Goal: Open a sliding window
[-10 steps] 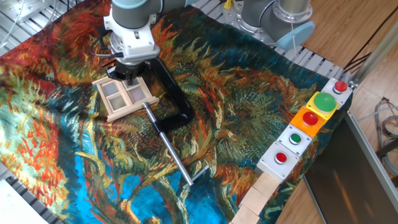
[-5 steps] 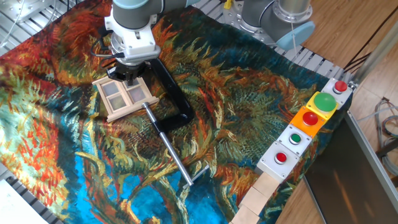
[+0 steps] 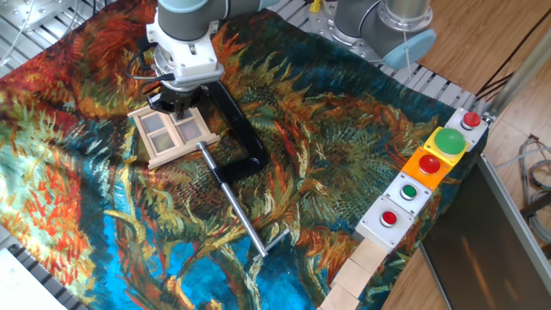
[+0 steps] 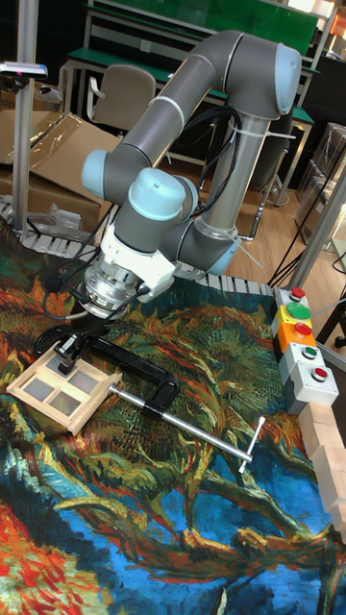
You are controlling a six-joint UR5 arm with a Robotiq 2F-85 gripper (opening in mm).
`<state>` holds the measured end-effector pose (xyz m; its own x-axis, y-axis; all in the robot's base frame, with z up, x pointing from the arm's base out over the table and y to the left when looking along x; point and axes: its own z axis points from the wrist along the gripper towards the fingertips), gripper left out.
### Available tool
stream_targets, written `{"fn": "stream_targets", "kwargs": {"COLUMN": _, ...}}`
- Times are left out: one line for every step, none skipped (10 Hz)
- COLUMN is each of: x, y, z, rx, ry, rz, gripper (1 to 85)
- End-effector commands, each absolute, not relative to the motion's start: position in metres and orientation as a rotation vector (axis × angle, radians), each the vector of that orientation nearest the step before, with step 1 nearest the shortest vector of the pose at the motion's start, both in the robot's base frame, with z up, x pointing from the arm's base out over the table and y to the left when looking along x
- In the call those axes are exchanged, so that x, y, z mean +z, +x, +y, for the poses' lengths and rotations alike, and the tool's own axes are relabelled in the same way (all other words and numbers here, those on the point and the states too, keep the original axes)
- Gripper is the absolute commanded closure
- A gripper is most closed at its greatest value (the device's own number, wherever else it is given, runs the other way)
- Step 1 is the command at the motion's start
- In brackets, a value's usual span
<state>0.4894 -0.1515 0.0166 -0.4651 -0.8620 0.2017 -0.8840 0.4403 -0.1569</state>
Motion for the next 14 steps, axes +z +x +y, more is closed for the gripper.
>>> {"fn": "stream_targets", "kwargs": {"x": 0.017, "y": 0.49, "z": -0.15, "rx": 0.358, "ry": 1.575, "rz": -2.598, "gripper": 84.3}}
{"fn": "stream_targets", "kwargs": {"x": 0.016, "y": 0.49, "z": -0.148, "rx": 0.351, "ry": 1.578, "rz": -2.599, "gripper": 84.3}}
{"fn": "stream_targets", "kwargs": {"x": 0.016, "y": 0.489, "z": -0.147, "rx": 0.349, "ry": 1.578, "rz": -2.599, "gripper": 84.3}}
{"fn": "stream_targets", "kwargs": {"x": 0.015, "y": 0.489, "z": -0.146, "rx": 0.349, "ry": 1.576, "rz": -2.601, "gripper": 84.3}}
{"fn": "stream_targets", "kwargs": {"x": 0.015, "y": 0.489, "z": -0.145, "rx": 0.347, "ry": 1.577, "rz": -2.602, "gripper": 84.3}}
{"fn": "stream_targets", "kwargs": {"x": 0.015, "y": 0.49, "z": -0.145, "rx": 0.348, "ry": 1.578, "rz": -2.603, "gripper": 84.3}}
{"fn": "stream_targets", "kwargs": {"x": 0.015, "y": 0.49, "z": -0.146, "rx": 0.352, "ry": 1.577, "rz": -2.601, "gripper": 84.3}}
{"fn": "stream_targets", "kwargs": {"x": 0.015, "y": 0.49, "z": -0.145, "rx": 0.35, "ry": 1.579, "rz": -2.6, "gripper": 84.3}}
{"fn": "stream_targets", "kwargs": {"x": 0.014, "y": 0.49, "z": -0.143, "rx": 0.34, "ry": 1.581, "rz": -2.605, "gripper": 84.3}}
{"fn": "stream_targets", "kwargs": {"x": 0.014, "y": 0.49, "z": -0.142, "rx": 0.336, "ry": 1.582, "rz": -2.61, "gripper": 84.3}}
{"fn": "stream_targets", "kwargs": {"x": 0.014, "y": 0.491, "z": -0.14, "rx": 0.33, "ry": 1.583, "rz": -2.612, "gripper": 84.3}}
{"fn": "stream_targets", "kwargs": {"x": 0.014, "y": 0.491, "z": -0.138, "rx": 0.321, "ry": 1.584, "rz": -2.618, "gripper": 84.3}}
{"fn": "stream_targets", "kwargs": {"x": 0.015, "y": 0.491, "z": -0.134, "rx": 0.312, "ry": 1.583, "rz": -2.622, "gripper": 84.3}}
{"fn": "stream_targets", "kwargs": {"x": 0.015, "y": 0.492, "z": -0.132, "rx": 0.306, "ry": 1.584, "rz": -2.625, "gripper": 84.3}}
